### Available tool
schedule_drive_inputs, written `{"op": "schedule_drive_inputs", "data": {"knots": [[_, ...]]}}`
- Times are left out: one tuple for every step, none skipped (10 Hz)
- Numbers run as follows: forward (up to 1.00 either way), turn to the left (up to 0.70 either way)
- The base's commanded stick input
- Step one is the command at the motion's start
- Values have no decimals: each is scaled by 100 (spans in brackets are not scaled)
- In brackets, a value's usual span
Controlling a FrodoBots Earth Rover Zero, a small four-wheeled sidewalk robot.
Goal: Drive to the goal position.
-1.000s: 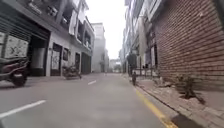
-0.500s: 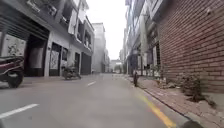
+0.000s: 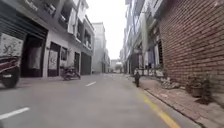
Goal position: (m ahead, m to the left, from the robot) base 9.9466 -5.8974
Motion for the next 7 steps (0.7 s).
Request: {"op": "schedule_drive_inputs", "data": {"knots": [[50, 0], [50, 0], [50, 0], [50, 0], [50, 0], [50, 0], [50, 0]]}}
